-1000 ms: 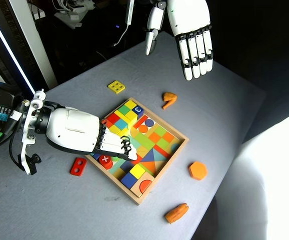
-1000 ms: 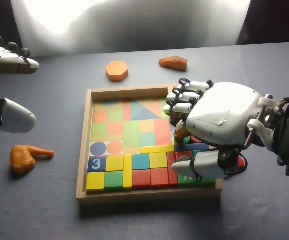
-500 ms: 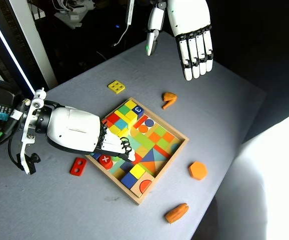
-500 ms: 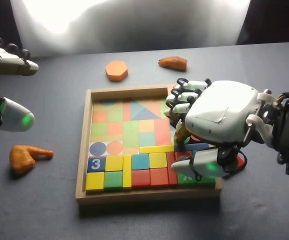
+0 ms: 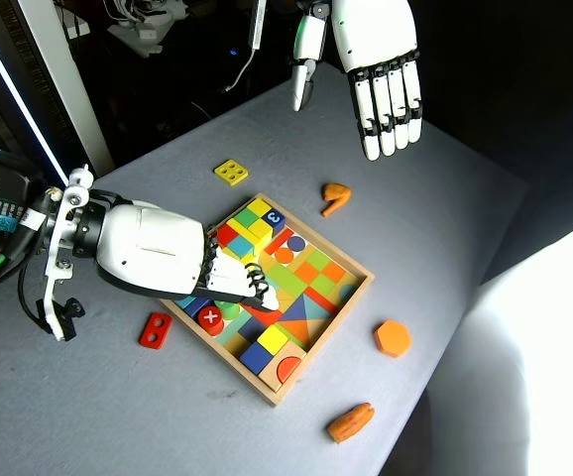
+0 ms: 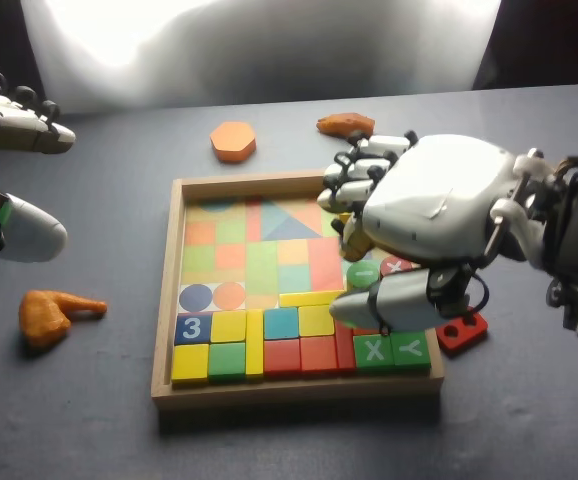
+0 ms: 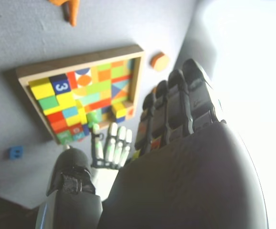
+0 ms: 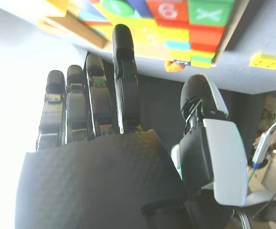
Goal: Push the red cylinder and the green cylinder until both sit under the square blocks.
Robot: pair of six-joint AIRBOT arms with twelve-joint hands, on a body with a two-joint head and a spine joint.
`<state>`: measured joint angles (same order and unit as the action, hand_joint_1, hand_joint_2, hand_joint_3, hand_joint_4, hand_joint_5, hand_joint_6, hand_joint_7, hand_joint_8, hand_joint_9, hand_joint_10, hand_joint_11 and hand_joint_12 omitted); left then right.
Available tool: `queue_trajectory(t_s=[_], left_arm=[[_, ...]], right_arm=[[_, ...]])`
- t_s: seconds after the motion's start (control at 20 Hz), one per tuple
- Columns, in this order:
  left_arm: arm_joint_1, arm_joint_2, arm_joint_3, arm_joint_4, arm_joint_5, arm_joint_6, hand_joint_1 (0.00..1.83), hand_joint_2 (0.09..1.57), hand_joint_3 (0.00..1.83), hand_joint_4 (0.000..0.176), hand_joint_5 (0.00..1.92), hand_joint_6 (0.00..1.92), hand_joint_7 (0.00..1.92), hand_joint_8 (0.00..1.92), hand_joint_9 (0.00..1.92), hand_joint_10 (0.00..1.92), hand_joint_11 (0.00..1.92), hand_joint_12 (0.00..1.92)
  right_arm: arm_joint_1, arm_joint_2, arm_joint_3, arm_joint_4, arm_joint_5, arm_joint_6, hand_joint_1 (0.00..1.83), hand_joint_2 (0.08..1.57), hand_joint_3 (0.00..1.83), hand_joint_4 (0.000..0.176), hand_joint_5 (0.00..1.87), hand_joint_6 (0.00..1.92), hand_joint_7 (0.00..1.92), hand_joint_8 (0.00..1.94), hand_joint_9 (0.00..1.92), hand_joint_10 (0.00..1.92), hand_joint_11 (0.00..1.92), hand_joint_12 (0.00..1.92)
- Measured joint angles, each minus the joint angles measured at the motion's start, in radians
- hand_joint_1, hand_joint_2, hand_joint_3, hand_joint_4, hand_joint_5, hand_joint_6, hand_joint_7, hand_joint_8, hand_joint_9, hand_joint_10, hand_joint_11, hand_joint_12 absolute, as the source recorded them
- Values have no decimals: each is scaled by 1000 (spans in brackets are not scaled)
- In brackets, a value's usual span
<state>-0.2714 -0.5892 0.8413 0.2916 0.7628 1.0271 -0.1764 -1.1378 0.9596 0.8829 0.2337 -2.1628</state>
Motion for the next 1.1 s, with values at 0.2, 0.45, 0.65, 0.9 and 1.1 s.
queue_trajectory(t_s=[0.2,0.45,0.65,0.9,1.1], left_arm=[[0,0,0,0,0,0,0,1206,0,0,43,0,77,0,78,1,0,241],[-2,0,0,-1,1,0,0,1192,0,0,24,2,72,2,81,1,0,282],[-6,0,0,1,-1,1,0,1171,0,0,29,0,75,0,79,0,0,252],[-8,0,0,2,7,1,0,1142,0,0,51,8,97,7,86,5,0,255],[-9,0,0,2,7,2,0,1149,0,0,60,5,113,5,103,6,0,309]], right_arm=[[52,72,-47,0,-3,-3,50,1206,0,0,813,3,332,3,202,12,0,551],[93,230,-169,-3,-23,11,75,1193,0,0,845,9,346,1,204,8,0,479],[97,339,-227,-1,-11,-12,85,1187,0,0,810,1,289,1,157,1,0,382],[60,412,-245,3,-6,-40,62,1193,1,0,808,1,278,0,134,0,0,320],[42,424,-249,1,0,-11,77,1184,0,0,791,6,252,4,147,9,0,434]])
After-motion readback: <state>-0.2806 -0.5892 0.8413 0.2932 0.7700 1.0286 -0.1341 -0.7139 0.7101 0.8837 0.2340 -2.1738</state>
